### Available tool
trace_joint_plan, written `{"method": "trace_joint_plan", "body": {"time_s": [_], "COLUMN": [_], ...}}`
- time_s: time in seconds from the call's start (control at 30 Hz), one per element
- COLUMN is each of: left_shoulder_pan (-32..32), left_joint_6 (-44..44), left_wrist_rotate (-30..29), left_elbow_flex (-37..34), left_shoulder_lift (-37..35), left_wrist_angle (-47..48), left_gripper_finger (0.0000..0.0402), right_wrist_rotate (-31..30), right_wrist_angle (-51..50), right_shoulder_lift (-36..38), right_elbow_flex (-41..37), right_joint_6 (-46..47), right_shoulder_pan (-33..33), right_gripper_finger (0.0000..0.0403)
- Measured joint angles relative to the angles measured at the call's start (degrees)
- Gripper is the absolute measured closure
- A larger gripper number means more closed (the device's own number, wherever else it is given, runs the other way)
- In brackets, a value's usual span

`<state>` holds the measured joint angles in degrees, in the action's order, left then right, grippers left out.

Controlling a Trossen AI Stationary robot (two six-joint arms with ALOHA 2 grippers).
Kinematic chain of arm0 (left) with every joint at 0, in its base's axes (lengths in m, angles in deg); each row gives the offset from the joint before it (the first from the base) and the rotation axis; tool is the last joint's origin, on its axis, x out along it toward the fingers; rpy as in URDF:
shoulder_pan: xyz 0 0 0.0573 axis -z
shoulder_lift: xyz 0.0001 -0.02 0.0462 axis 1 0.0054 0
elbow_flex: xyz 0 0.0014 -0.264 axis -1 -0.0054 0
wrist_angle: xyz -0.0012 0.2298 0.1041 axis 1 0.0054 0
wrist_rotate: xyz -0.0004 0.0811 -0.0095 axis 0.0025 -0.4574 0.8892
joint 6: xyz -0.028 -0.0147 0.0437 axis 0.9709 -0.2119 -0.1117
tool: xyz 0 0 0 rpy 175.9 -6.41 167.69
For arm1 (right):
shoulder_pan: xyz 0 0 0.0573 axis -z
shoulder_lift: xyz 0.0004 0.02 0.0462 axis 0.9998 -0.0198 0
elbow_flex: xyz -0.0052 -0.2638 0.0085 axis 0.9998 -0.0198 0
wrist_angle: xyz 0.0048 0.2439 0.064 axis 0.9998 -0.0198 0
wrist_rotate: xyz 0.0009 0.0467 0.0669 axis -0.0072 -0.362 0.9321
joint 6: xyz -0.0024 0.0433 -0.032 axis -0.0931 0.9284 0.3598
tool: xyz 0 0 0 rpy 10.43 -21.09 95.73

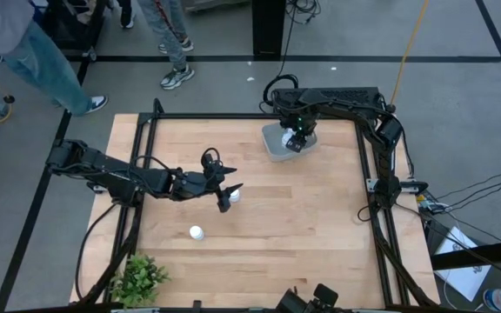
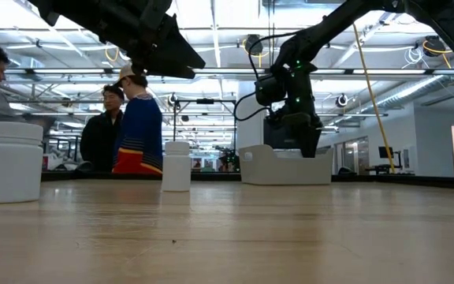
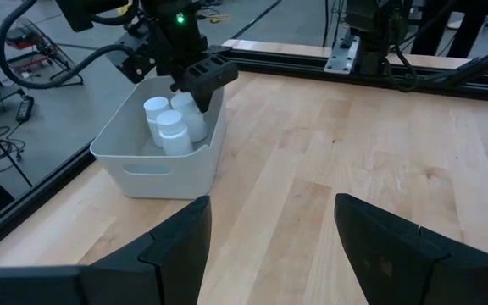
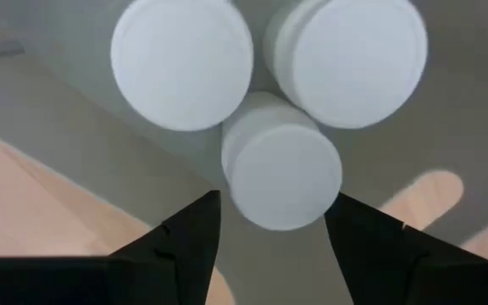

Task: Pick and place pill bottles into a basket
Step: Put the white medicine bottle into the gray bin

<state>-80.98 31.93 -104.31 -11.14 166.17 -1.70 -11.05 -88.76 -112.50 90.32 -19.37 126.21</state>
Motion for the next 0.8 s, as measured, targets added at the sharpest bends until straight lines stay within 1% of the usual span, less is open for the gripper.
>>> {"method": "trace_joint_plan", "body": {"time_s": [0.23, 0.4, 0.63, 0.8], "left_shoulder_pan": [0.0, 0.0, 0.0, 0.0], "left_joint_6": [0.0, 0.0, 0.0, -0.1], "left_wrist_rotate": [0.0, 0.0, 0.0, 0.0], "left_elbow_flex": [0.0, 0.0, 0.0, 0.0], "left_shoulder_lift": [0.0, 0.0, 0.0, 0.0], "left_wrist_angle": [0.0, 0.0, -0.2, -0.5], "left_gripper_finger": [0.0144, 0.0144, 0.0144, 0.0144], "right_wrist_rotate": [-0.1, -3.5, -4.4, -4.3], "right_wrist_angle": [-2.1, -2.5, -1.6, 1.3], "right_shoulder_lift": [0.3, 2.1, 8.7, 14.3], "right_elbow_flex": [0.0, 0.0, 0.1, 0.1], "right_joint_6": [-0.3, -0.4, -0.8, 0.4], "right_shoulder_pan": [0.0, -0.3, -1.6, -4.8], "right_gripper_finger": [0.0202, 0.0195, 0.0193, 0.0197]}}
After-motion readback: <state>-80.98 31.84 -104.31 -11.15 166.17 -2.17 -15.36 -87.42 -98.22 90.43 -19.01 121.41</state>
